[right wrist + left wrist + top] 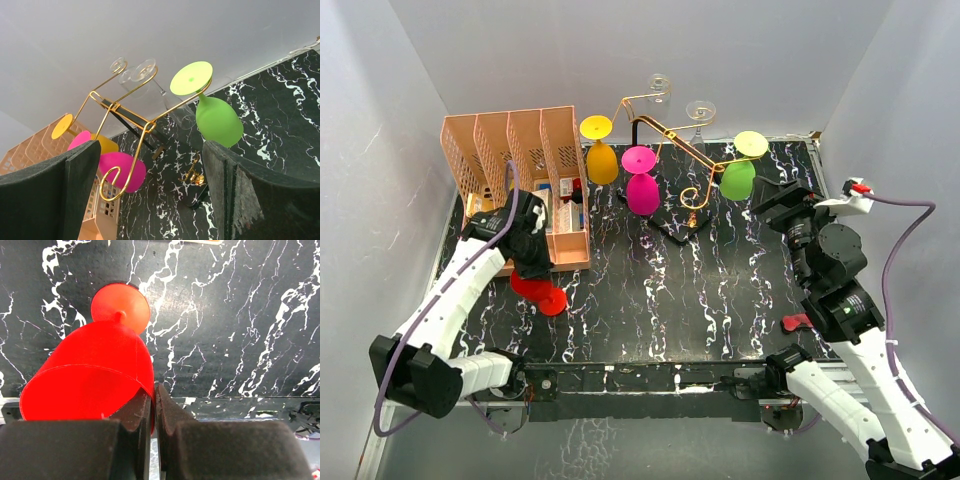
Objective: Take the wine glass off the wine glass rack
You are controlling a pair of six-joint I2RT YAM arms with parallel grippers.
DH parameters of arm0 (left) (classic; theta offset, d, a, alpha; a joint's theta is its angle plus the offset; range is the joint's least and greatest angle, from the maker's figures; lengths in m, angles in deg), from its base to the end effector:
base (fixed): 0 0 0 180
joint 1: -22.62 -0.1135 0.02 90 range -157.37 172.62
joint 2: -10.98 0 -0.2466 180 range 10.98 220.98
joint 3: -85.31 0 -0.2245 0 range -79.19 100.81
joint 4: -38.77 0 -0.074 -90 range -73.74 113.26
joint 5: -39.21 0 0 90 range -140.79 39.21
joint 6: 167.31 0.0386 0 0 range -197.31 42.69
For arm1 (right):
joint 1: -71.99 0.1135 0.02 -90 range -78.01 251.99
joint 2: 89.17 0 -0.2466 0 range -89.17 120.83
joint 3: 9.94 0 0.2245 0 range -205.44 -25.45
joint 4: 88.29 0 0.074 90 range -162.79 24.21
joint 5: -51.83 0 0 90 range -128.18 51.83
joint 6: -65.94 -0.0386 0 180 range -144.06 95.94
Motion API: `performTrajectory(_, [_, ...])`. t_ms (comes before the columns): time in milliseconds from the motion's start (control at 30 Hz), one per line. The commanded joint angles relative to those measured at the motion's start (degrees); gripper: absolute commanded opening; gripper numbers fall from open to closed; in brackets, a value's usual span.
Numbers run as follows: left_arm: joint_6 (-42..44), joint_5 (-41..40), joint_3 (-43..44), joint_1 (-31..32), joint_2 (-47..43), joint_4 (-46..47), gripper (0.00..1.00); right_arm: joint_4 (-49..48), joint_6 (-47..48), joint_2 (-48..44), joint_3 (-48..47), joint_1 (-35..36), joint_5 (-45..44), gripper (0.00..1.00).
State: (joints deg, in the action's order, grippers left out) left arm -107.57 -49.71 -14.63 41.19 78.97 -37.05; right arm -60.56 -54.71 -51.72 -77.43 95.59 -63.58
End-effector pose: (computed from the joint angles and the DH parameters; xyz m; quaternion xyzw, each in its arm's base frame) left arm 0.1864 -0.0634 0.2881 -0.0970 0.9690 -0.1022 0.2030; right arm 0.1233 0.0358 0.3802 0.1999 0.6647 0.1852 0.6956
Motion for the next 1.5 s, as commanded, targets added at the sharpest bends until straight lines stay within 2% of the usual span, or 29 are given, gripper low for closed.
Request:
performTrajectory(0, [3.33,-2.83,2.67,0.14,2.01,-2.00,0.00,-1.78,0.77,-0.10,-1.96,-0.07,-0.46,0.89])
performTrajectory(67, [3.53,-2.54,2.59,0.12,2.08,-1.65,0.03,-1.77,0.77,-0.10,-1.76,-0.07,-0.41,0.89])
performTrajectory(167, [3.63,-1.71,3.27,0.07,1.76,-1.39,0.22,-1.77,0.54,0.14,-1.28,-0.09,-0.30,0.89])
performTrajectory(367, [4.21,-1.54,6.63,0.07,-3.00,-0.51,0.52,-0.30,1.65,0.93,-1.83,-0.04,-0.51,0.89])
performTrajectory(567, [4.98,-2.04,9.20,0.07,-10.46,7.01,0.69,2.94,3.17,0.83,-1.75,-0.09,0.32,0.89])
performTrajectory(733, [4.40,-0.44,7.22,0.07,-16.19,20.64,0.81,7.06,2.57,1.42,-4.03,-0.08,2.57,0.89])
performTrajectory(900, [2.23,0.73,6.63,0.07,-18.00,33.58,0.89,11.08,1.89,3.60,-8.14,-0.04,5.69,0.88])
performTrajectory(1167, [3.72,1.34,5.26,0.07,-16.45,54.13,0.93,13.47,4.39,11.94,-15.41,-0.10,3.91,0.88])
performTrajectory(1333, [5.87,0.46,2.84,0.07,-15.77,64.99,0.94,15.76,4.80,20.17,-24.71,-0.04,11.17,0.88])
performTrajectory(1467, [9.45,0.66,-0.14,0.07,-16.38,69.05,0.94,15.60,2.93,25.68,-30.00,-0.10,19.28,0.88])
